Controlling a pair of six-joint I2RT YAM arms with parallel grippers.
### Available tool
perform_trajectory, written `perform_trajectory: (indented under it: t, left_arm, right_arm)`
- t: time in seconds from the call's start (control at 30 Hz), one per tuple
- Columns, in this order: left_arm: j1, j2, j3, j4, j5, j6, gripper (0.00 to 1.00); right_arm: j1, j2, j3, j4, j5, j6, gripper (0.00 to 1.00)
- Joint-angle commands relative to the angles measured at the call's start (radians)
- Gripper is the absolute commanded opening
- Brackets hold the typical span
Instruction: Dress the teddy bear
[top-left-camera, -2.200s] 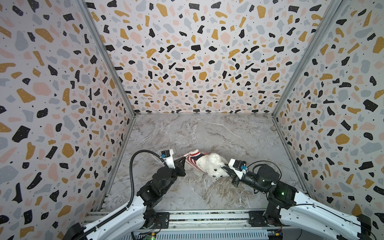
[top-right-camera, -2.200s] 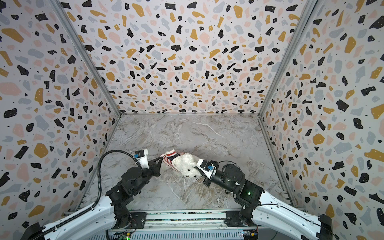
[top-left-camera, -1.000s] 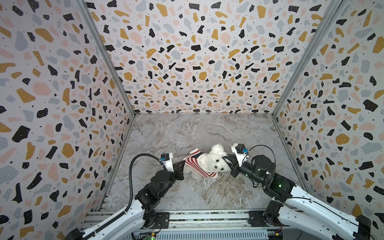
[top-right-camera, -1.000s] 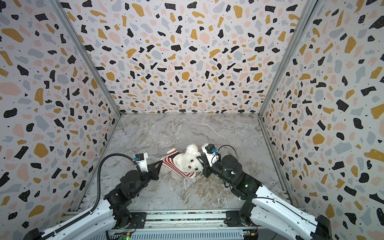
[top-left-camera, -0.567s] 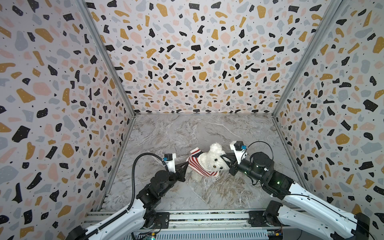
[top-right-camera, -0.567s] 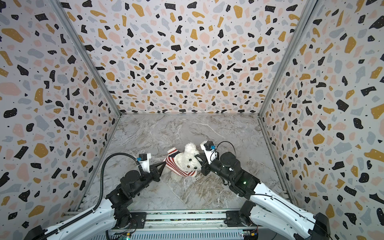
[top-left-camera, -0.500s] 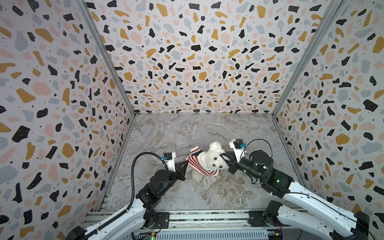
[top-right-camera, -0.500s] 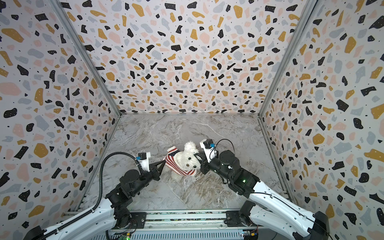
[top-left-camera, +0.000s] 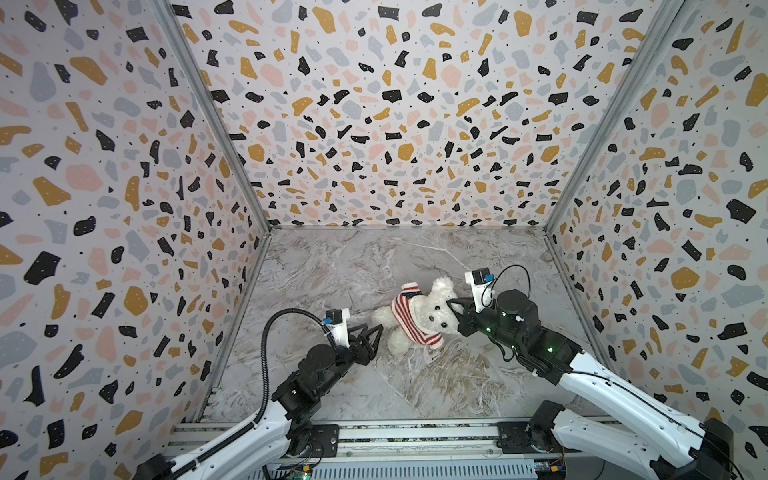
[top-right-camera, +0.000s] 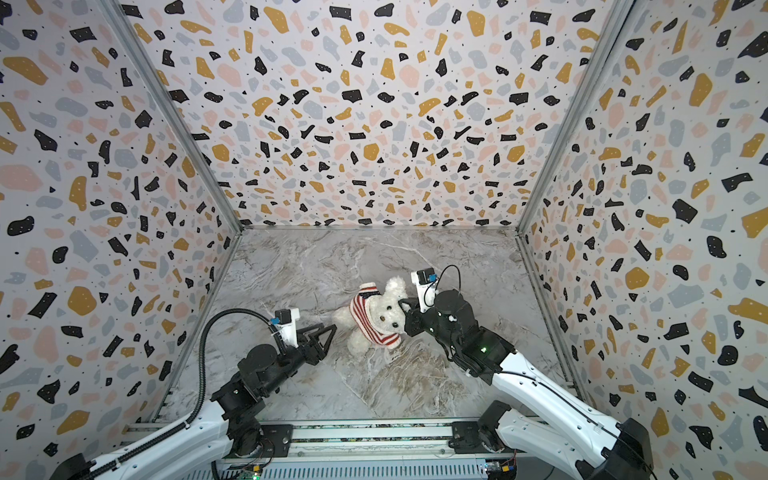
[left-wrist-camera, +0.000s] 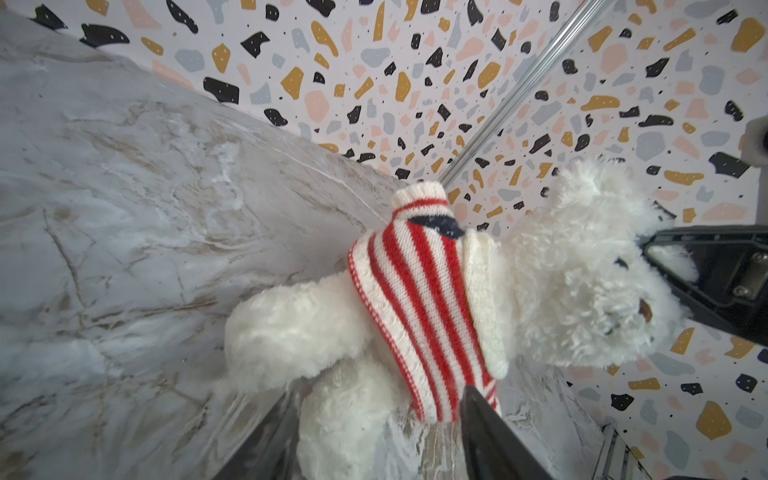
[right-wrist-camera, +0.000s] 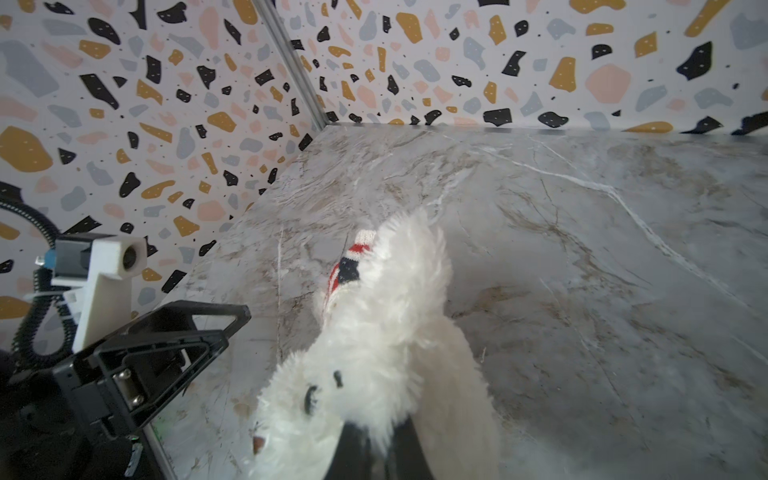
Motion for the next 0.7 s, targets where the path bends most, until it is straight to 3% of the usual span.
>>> perform_trajectory:
  t: [0.0, 0.3, 0.67]
  left_arm:
    - [-0.026, 0.095, -0.008, 0.166, 0.038, -0.034, 0.58]
    - [-0.113, 0.475, 0.105, 0.378, 0.059, -0.079, 0.44]
    - [-0.127, 0.841, 0.231, 0.606, 0.093, -0.193, 0.38]
  right_arm:
    - [-0.048, 0.004, 0.003, -0.016, 0.018, 0.048, 0.0]
    - [-0.22, 0.032, -0.077, -0.007, -0.044, 0.091, 0.0]
    - [-0.281, 0.021, -0.133, 0.007, -0.063, 0.081, 0.0]
